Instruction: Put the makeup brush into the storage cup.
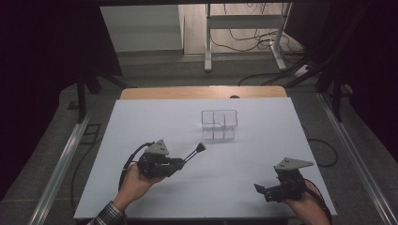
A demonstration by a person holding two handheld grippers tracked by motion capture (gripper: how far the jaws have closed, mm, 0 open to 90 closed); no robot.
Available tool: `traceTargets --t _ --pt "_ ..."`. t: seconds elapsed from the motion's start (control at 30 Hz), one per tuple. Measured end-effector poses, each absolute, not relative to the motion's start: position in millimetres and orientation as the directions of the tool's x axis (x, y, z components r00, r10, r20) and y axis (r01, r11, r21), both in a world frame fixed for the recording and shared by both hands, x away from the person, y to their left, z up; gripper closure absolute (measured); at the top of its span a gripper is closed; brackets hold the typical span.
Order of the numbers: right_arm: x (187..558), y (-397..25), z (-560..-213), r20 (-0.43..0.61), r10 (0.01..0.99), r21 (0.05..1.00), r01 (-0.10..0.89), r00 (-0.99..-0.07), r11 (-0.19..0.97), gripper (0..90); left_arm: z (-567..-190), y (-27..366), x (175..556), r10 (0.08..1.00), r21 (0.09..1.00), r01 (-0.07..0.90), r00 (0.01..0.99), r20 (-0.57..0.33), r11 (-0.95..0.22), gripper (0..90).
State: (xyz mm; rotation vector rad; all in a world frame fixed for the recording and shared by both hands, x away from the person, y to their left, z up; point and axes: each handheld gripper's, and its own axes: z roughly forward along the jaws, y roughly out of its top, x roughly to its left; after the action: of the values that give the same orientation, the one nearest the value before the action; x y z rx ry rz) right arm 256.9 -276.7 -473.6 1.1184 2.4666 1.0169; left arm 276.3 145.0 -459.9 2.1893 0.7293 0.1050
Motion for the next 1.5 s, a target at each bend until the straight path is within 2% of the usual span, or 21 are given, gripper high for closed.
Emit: traceTargets --t 0.9,1.5 --pt "256.1 -253.7 -468.2 0.089 0.668 0.719 0.512 -0.739 0.470 0.0 -460.2 144.5 244.8 0.528 0.764 0.469 0.825 -0.200 -0.444 79.1" --pt "265.3 -230.6 -463.7 0.145 0.627 0.755 0.495 -0.765 0.430 0.4 -462.3 138.6 249.5 0.526 0.776 0.451 0.830 -0.184 -0.440 79.1"
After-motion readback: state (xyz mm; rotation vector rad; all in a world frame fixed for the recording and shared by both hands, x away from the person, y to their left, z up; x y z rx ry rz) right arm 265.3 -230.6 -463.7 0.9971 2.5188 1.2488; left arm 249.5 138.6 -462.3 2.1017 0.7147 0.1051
